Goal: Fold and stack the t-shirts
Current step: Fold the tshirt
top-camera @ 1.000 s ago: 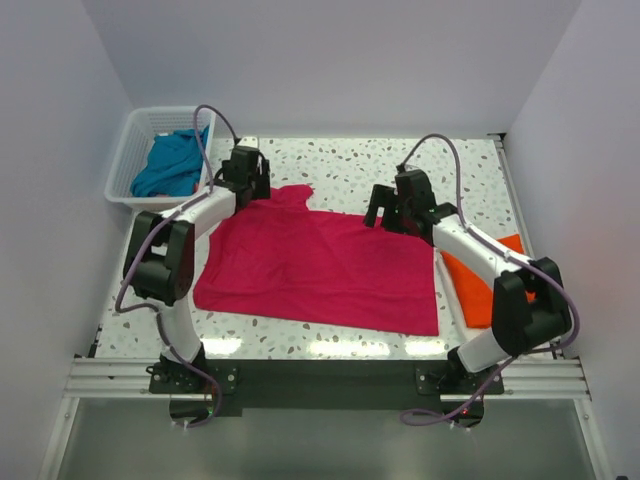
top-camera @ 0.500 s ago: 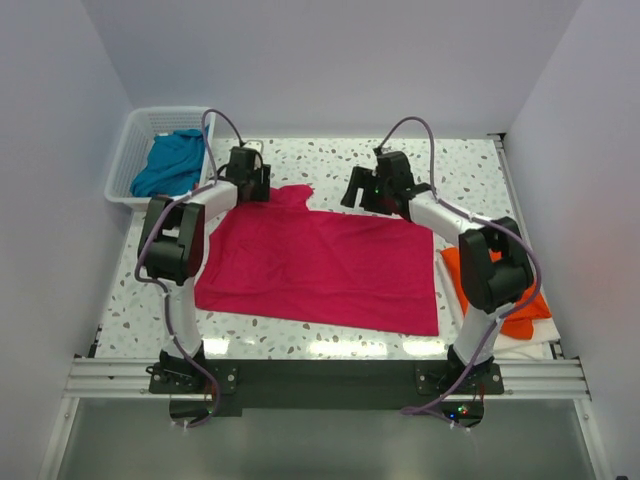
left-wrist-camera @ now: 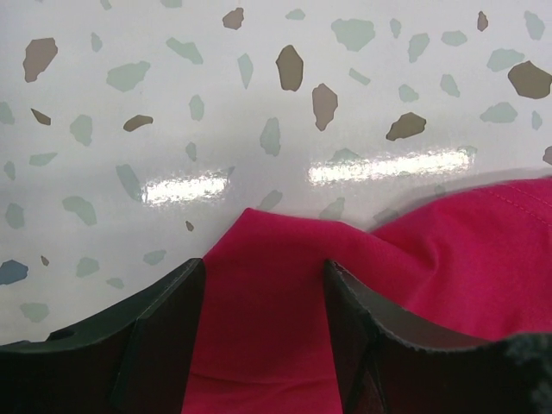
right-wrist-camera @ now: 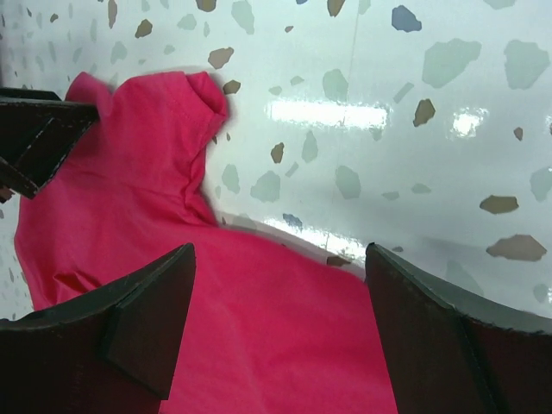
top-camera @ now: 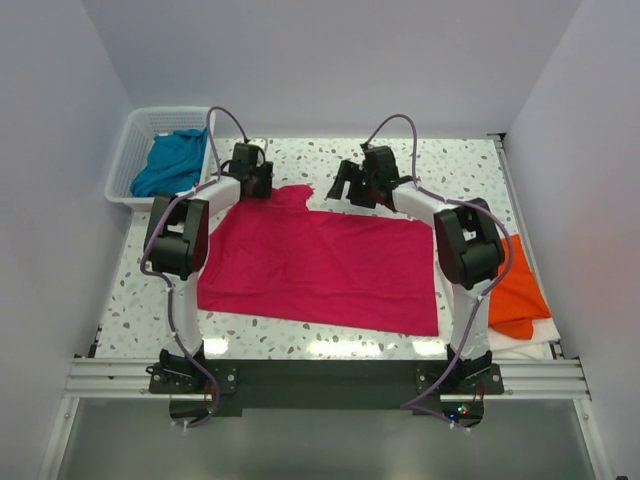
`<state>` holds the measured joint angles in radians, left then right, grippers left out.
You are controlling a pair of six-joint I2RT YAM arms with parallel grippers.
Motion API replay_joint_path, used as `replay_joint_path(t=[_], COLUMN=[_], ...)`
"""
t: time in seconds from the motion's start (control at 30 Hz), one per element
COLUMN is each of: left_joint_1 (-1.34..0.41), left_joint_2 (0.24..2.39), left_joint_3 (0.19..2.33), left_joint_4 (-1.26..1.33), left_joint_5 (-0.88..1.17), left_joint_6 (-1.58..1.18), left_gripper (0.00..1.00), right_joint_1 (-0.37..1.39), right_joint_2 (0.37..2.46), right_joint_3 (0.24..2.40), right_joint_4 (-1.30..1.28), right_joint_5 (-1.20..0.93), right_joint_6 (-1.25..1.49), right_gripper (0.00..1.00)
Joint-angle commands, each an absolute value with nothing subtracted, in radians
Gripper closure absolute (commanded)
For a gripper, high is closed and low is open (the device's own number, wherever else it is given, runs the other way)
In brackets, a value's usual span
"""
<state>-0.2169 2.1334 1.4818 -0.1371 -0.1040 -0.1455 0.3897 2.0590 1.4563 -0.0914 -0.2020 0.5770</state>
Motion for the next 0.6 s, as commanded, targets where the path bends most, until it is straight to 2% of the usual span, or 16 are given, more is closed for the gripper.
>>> replay_joint_path(t=[0.0,0.43,0.57], left_joint_1=[-0.212,-0.210,-0.210], left_joint_2=[2.146,2.140,2.134], left_joint_3=[1.534,1.543,1.546], left_joint_4=[-0.137,-0.140,-0.138], left_joint_5=[-0.083,-0.051,-0.049], left_joint_6=[-0.135,-0.155,-0.155], left_gripper=[0.39,0.55,0.57], right_joint_1=[0.408,0.451,0.457], right_joint_2=[2.091,2.201,2.229], right_joint_3=[1.538,1.660,1.686], right_joint_4=[-0.037,-0.060,-0.060], right_joint_5=[-0.229,-0.224,-0.219], right_joint_6=[0.600,0.609,0.609], right_gripper=[0.18,0.18,0.18])
